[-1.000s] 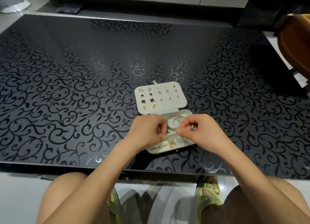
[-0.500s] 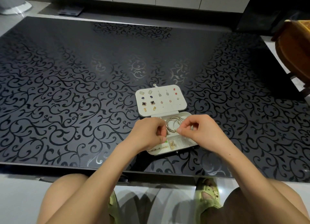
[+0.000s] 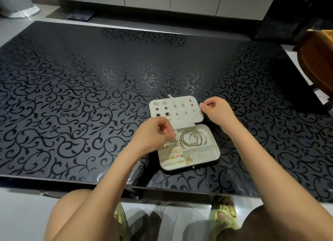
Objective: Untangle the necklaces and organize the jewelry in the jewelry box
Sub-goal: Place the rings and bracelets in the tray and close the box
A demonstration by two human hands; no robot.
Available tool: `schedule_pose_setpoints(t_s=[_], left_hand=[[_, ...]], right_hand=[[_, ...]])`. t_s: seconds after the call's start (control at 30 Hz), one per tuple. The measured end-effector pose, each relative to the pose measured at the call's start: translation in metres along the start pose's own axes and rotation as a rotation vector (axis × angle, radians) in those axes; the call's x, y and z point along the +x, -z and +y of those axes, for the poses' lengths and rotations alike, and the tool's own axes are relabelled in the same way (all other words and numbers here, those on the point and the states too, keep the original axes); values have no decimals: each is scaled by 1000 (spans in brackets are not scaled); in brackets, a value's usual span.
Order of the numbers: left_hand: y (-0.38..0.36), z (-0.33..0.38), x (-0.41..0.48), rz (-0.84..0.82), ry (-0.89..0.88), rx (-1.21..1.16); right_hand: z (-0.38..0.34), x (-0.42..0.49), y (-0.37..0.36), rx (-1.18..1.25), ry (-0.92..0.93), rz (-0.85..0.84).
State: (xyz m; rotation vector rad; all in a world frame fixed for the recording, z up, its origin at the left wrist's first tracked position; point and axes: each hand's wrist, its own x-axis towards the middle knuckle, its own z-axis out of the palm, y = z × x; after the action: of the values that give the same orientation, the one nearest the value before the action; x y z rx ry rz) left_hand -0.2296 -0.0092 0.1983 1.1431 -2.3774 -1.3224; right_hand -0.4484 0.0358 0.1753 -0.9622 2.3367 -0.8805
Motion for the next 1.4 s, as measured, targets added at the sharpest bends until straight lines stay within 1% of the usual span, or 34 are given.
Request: schedule_pose_setpoints(t_s=[0.07, 0.13, 0.17, 0.2, 0.3, 0.33, 0.5, 0.67, 0.87, 1.03, 1.17, 1.23, 1.33, 1.4], left_hand=[[-3, -1, -1, -9, 12, 15], [-8, -3, -2, 5, 34, 55], [-9, -4, -2, 31, 53, 74], [-10, -5, -3, 60, 73, 98], [-18, -3, -13, 99, 62, 231], [-22, -3, -17, 98, 45, 270], [-38, -4, -25, 130, 50, 341], [-39, -8, -24, 122, 60, 302], [-39, -8, -22, 109, 55, 289], [-40, -7, -21, 106, 60, 291], [-39, -7, -21, 99, 70, 283], [-38, -7, -21, 97, 74, 273], [-37, -6, -22, 93, 73, 273], [-38, -5, -22, 87, 79, 277]], right_hand=[[-6, -3, -1, -25, 10, 32], [-14, -22, 5, -73, 94, 102], [-18, -37, 9, -74, 141, 97], [-21, -54, 12, -75, 180, 42], [-22, -106, 8, -179, 233, -241], [-19, -115, 4, -195, 225, -272], [-7, -123, -14, -152, 175, -215], [-11, -121, -20, -246, 194, -208], [-12, -121, -25, -266, 167, -206], [-12, -122, -31, -306, 158, -148], [-9, -126, -36, -333, 242, -91], [-6, -129, -34, -336, 331, -134], [-4, -129, -33, -420, 466, -193], [-7, -127, -32, -437, 454, -209]])
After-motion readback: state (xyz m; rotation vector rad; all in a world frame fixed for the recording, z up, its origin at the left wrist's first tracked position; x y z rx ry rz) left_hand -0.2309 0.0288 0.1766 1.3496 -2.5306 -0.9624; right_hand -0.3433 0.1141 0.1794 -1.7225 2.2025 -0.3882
